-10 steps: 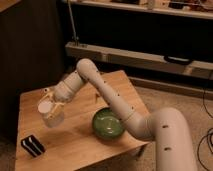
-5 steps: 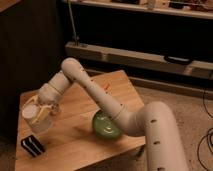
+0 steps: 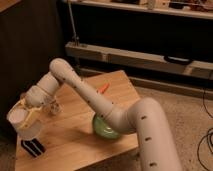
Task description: Place the ceramic cup over the eraser
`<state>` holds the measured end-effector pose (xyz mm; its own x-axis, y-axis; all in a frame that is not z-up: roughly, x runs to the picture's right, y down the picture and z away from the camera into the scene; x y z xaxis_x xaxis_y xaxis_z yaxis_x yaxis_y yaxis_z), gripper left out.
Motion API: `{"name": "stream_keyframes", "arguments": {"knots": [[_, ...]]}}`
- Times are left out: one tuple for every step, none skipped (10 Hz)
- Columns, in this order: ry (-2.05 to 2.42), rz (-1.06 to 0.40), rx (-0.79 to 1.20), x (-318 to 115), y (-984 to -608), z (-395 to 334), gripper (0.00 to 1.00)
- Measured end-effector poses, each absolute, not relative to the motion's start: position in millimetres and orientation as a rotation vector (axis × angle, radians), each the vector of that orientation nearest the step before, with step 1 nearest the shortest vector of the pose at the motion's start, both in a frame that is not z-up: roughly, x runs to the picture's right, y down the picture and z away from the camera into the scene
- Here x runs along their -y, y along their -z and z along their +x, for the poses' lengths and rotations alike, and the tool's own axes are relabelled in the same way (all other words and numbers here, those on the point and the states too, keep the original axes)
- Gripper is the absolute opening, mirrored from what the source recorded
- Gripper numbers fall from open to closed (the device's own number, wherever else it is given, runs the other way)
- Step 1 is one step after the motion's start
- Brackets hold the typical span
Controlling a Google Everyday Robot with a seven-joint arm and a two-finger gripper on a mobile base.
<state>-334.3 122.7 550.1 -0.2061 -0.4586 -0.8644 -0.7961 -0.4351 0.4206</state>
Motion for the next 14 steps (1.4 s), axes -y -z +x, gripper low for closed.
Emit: {"name": "stream_keyframes", "arguments": {"knots": [[-1.684,-1.765,-1.487,-125.4,-551.7,-332.3,0.0],[-1.677,-1.768,-1.5,-128.4,-552.5,-331.0,0.0],[-1.669,-1.775,-1.508,-130.5,-552.1,-330.6,0.0],[-1.661,-1.782,-1.509,-131.6,-551.4,-330.8,0.0],[-1.645,-1.791,-1.51,-134.0,-550.5,-331.9,0.0],[-1.63,-1.799,-1.512,-137.0,-550.2,-333.3,0.0],[-1.616,-1.808,-1.513,-139.3,-550.7,-334.6,0.0],[-1.601,-1.819,-1.512,-142.2,-551.7,-336.1,0.0],[-1.591,-1.825,-1.511,-144.4,-553.0,-337.0,0.0],[-1.583,-1.83,-1.508,-146.0,-554.2,-337.9,0.0],[-1.577,-1.831,-1.504,-147.8,-554.7,-339.3,0.0],[-1.578,-1.828,-1.498,-148.9,-555.8,-340.4,0.0],[-1.581,-1.824,-1.492,-150.3,-557.2,-341.8,0.0],[-1.582,-1.823,-1.489,-151.4,-558.6,-342.6,0.0]]}}
